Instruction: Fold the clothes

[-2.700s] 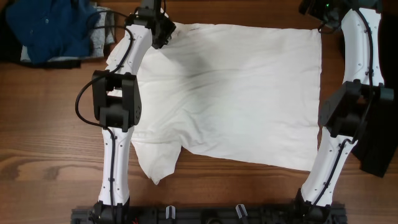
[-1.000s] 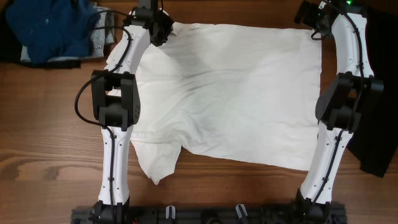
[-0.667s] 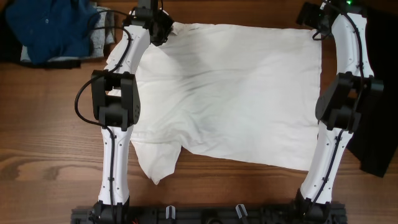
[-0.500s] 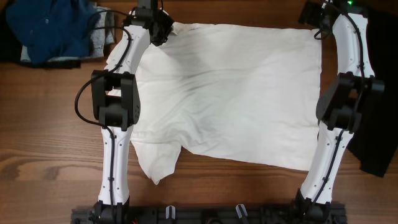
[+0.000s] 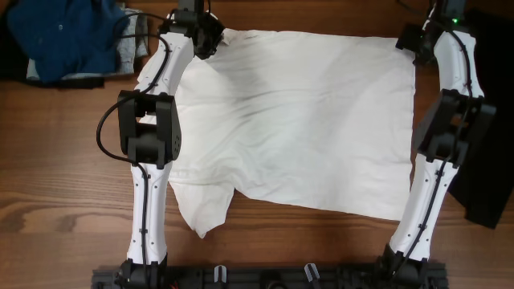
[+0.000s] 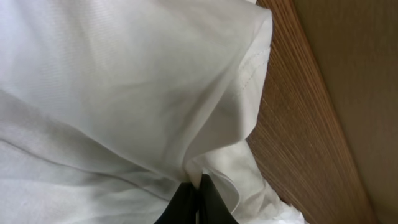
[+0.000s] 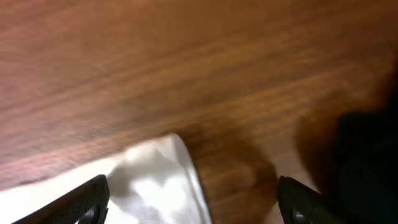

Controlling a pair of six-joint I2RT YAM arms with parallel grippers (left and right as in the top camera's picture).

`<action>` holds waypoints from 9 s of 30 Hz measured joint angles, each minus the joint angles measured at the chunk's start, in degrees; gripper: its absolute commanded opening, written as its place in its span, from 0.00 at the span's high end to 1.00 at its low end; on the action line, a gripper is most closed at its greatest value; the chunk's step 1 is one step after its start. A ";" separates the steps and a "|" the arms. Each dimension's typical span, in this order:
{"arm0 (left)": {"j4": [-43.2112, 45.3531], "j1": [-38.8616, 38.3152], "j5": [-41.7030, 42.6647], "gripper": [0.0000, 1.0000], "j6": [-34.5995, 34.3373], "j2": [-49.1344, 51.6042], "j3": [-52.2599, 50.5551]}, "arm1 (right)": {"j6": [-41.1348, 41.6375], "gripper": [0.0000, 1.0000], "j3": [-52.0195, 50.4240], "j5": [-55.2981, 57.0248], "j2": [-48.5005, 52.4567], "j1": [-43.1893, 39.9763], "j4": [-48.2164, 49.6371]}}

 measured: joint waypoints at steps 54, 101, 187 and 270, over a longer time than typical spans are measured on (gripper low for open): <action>0.00 0.00 -0.02 0.96 0.00 0.00 0.00 | -0.11 0.66 0.00 -0.22 1.36 1.27 4.85; -22.12 0.55 -7.61 0.64 9.01 -11.10 -0.02 | 9.44 0.96 0.00 3.67 -0.13 1.16 -2.25; -27.96 -0.72 -9.55 0.96 9.99 -11.30 -0.11 | 12.46 0.96 0.00 7.74 -8.48 1.25 -8.85; -45.92 4.11 -6.19 0.42 17.51 -13.68 -8.15 | 29.73 0.00 -9.05 9.46 -14.40 5.92 -41.57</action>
